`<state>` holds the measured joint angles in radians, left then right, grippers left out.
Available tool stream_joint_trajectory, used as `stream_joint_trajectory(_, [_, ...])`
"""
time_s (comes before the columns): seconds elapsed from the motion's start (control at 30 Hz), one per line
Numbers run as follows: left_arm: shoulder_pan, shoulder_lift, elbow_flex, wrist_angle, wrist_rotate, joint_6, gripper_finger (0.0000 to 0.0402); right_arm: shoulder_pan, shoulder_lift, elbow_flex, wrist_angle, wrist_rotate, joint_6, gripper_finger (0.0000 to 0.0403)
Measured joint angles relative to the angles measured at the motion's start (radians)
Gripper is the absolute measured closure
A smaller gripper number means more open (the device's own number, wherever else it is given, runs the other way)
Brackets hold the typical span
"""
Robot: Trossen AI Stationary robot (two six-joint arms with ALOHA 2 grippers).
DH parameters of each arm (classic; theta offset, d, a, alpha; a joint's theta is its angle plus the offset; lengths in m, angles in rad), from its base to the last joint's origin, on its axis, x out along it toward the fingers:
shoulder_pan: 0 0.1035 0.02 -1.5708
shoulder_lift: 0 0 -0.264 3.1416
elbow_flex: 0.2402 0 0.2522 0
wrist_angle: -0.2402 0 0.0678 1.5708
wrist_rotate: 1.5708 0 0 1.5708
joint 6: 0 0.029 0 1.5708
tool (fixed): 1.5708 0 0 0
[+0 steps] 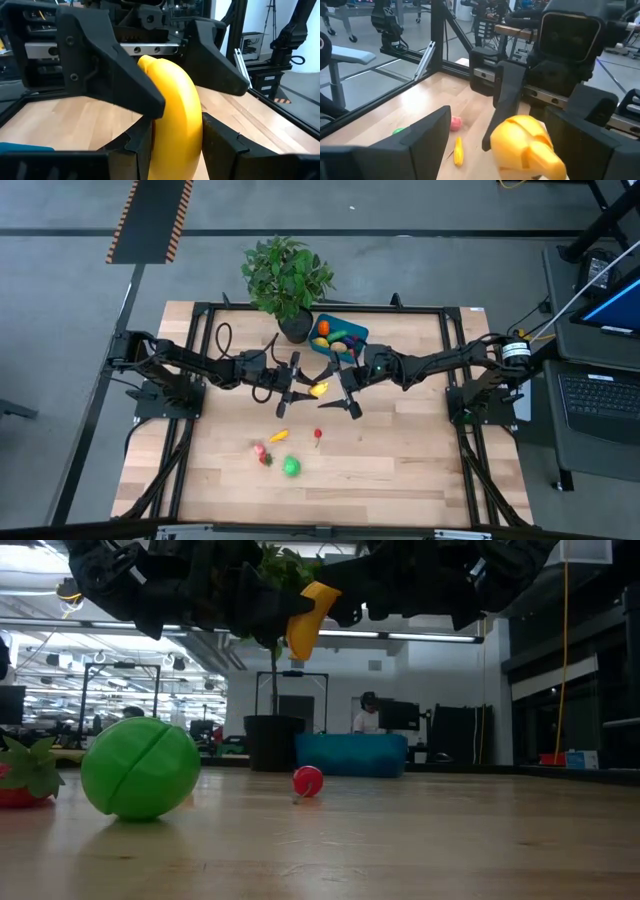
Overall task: Pick and placing Produce into tupperware
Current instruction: Put the yellow banana into the blue container
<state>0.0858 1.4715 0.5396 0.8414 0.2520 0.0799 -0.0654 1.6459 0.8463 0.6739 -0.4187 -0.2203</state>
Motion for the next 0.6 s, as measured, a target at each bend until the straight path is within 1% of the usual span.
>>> stream_joint_trajectory(0.27, [-0.001, 0.0, 0.0, 0.015, 0.001, -0.021, 0.0272, 0.0, 0.0, 0.0, -0.004, 0.0, -0.002, 0.0083])
stream_joint_trajectory(0.43, [-0.002, 0.0, 0.0, 0.032, 0.035, -0.027, 0.0272, 0.0, 0.0, 0.0, -0.003, 0.0, -0.003, 0.0083])
stream_joint_trajectory(0.6, [-0.002, 0.0, 0.0, 0.032, 0.036, -0.045, 0.0272, -0.001, 0.0, 0.0, -0.003, 0.0, -0.003, 0.0084])
